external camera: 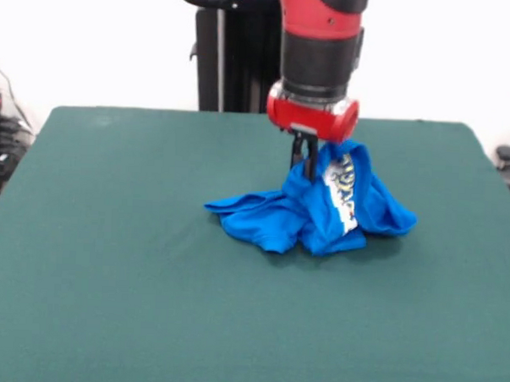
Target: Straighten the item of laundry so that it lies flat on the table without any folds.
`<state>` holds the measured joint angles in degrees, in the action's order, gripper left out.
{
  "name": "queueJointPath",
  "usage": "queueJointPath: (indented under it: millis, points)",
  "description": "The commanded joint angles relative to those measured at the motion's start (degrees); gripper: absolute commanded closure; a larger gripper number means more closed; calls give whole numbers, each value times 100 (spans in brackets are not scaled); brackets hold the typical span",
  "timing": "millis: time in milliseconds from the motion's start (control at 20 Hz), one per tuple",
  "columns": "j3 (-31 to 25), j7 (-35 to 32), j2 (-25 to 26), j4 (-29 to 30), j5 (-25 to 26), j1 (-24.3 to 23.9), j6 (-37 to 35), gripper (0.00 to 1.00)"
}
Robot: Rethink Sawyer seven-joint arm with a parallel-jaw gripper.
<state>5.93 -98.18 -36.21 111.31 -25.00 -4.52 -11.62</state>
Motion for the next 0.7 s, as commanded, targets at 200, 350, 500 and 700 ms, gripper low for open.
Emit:
queueJointPath:
  millis: [200, 350, 500, 700]
  points:
    - [768, -1285, -782, -317, 235, 550, -1835, 100]
    - [902, -1408, -962, -359, 224, 692, -2049, 100]
    - [1044, -1542, -1028, -455, 209, 816, -2242, 100]
    - [1189, -1646, -1071, -491, 165, 947, -2327, 100]
